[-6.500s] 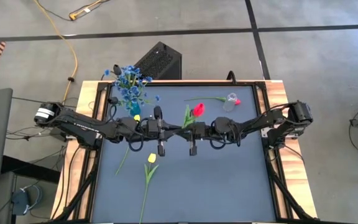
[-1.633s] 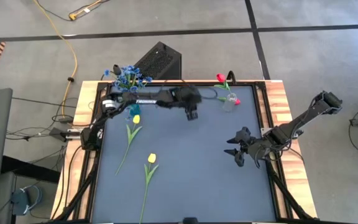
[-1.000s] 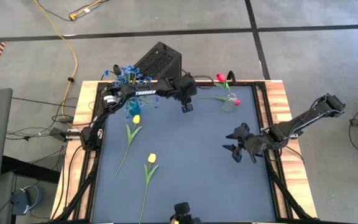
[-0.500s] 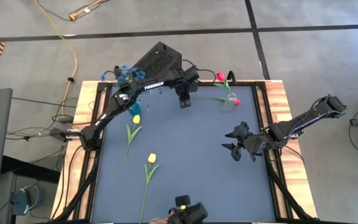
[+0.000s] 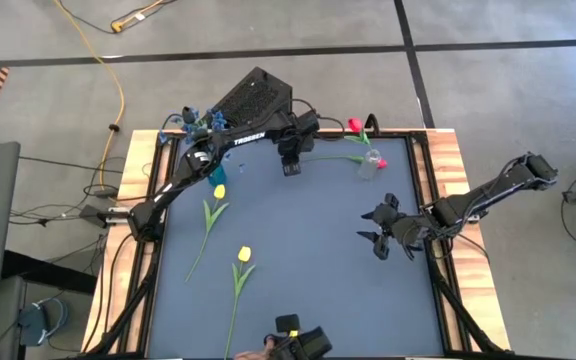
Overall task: Sort flowers into vase by color
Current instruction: Put the red tulip into the transparent vase
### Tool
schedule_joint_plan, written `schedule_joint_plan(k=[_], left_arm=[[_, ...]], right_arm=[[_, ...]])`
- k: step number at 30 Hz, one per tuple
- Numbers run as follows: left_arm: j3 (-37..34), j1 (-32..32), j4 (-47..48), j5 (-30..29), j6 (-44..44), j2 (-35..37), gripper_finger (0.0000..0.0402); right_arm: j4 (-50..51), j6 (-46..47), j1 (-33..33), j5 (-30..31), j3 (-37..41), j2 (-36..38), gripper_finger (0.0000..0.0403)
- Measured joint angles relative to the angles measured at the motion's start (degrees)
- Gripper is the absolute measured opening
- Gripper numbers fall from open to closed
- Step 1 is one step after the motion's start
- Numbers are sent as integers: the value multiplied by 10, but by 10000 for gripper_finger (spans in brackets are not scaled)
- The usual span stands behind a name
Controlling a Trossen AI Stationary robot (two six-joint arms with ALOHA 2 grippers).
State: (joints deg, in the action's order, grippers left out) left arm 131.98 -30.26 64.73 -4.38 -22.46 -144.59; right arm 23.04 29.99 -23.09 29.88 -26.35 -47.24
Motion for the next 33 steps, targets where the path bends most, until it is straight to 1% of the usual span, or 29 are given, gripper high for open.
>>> schedule_joint_plan(k=[2,5,7,10,14,17,20,23,28,30,33], left_arm=[[1,0,-1,-9,1,0,90],[27,2,11,3,20,0,90],[24,3,-2,11,25,18,90],[22,10,-26,18,20,43,90],[25,13,-66,69,22,76,90],[27,12,-105,110,40,115,90],[28,11,-120,128,56,149,90],[26,13,-138,130,69,181,90],[27,14,-187,132,85,254,90],[27,14,-193,133,92,279,90],[27,14,-204,141,97,318,90]], right_arm=[[0,-2,1,0,0,0,270],[2,-3,11,0,-3,0,270],[15,-5,20,-19,-14,0,270],[64,-5,36,-50,-42,1,270],[136,-1,61,-52,-91,1,270],[195,2,80,-75,-131,1,270],[249,4,96,-90,-175,1,270],[262,-15,116,-78,-217,1,270],[261,-40,168,-71,-286,1,270],[259,-59,188,-50,-311,1,270],[220,-93,223,7,-334,8,270]])
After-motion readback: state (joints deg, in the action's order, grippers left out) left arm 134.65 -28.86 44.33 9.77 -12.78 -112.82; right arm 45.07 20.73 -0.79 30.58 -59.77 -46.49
